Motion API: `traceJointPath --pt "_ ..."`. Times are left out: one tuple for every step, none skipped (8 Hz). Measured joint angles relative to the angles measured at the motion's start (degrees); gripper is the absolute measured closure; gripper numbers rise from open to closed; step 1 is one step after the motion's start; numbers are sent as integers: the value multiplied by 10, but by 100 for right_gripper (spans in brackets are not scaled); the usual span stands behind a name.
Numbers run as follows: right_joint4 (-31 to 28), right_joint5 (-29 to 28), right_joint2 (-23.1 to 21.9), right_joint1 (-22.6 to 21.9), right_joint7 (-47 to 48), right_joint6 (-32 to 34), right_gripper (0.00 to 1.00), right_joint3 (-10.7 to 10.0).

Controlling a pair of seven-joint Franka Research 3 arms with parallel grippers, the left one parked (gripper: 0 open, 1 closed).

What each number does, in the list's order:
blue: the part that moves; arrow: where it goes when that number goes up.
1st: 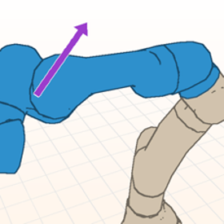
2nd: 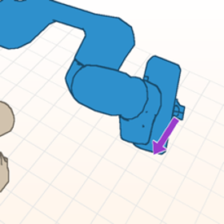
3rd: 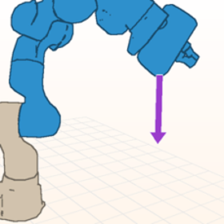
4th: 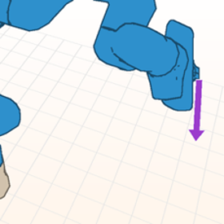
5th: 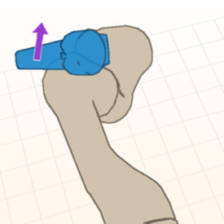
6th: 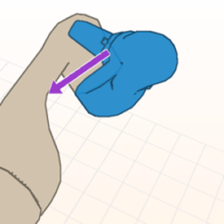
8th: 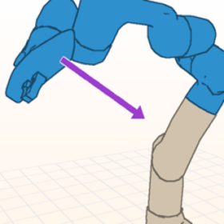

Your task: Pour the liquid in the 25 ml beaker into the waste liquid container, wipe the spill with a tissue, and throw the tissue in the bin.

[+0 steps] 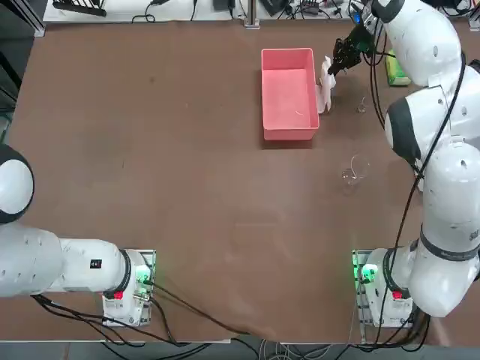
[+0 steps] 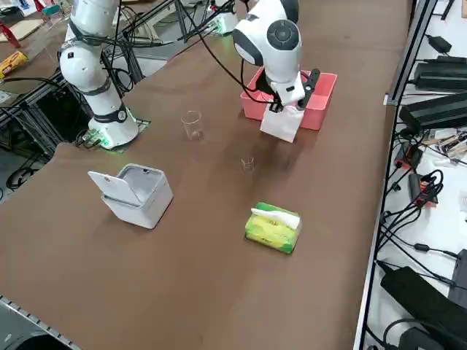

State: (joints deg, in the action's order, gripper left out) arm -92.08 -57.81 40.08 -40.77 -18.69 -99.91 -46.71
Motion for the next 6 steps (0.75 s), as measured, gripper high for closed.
traceJointPath --pt "0 -4 2 0 -2 -2 98 8" --pt "0 -7 6 0 -3 -7 98 15" --pt "0 -14 10 0 -4 -10 98 19" --pt "0 -19 14 1 -10 -10 98 19" --pt "0 -21 18 3 -19 -11 98 19" --pt "0 -22 23 5 -24 -11 98 19"
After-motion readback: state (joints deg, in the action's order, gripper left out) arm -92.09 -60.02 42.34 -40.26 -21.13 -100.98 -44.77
